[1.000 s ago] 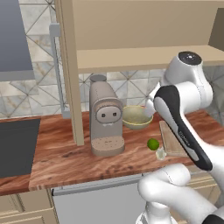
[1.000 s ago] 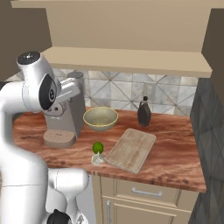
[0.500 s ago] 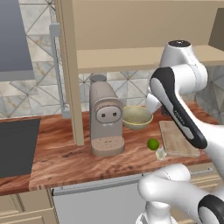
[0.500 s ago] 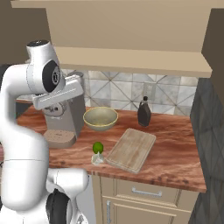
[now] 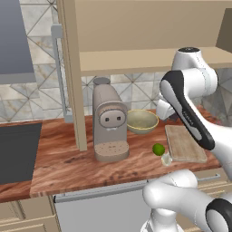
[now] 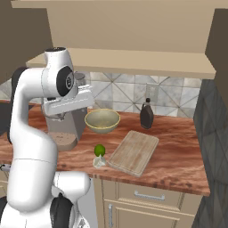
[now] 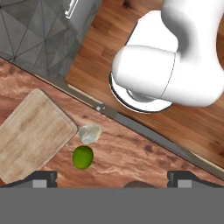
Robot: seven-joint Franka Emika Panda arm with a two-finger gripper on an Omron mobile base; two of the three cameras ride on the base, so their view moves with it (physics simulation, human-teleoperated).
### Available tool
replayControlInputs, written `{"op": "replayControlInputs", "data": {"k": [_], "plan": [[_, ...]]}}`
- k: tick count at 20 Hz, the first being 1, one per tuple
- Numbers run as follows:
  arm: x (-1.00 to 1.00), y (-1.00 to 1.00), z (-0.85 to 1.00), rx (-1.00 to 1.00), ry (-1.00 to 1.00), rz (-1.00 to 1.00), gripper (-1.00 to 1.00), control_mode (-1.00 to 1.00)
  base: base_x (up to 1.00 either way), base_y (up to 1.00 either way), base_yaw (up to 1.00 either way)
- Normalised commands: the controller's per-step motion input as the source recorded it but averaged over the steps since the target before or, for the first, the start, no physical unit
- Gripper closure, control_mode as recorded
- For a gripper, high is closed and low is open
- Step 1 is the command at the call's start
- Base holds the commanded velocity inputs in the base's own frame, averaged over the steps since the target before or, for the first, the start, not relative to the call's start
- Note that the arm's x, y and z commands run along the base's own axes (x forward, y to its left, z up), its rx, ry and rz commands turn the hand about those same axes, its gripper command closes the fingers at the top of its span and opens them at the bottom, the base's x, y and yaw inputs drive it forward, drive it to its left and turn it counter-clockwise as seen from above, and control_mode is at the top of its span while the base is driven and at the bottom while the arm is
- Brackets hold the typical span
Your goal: Open the cabinet. Place the bowl and condiment on the counter. Then place the lime and garlic on the cutting board.
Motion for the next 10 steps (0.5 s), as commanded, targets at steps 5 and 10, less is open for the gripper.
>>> {"op": "replayControlInputs", "data": {"k": [5, 10], "plan": [[0.00, 0.00, -0.43, -0.01, 0.00, -0.17, -1.00, -1.00, 0.00, 0.00, 0.00], [0.01, -0.03, -0.02, 0.00, 0.05, -0.15, -1.00, -1.00, 0.00, 0.00, 0.00]]}}
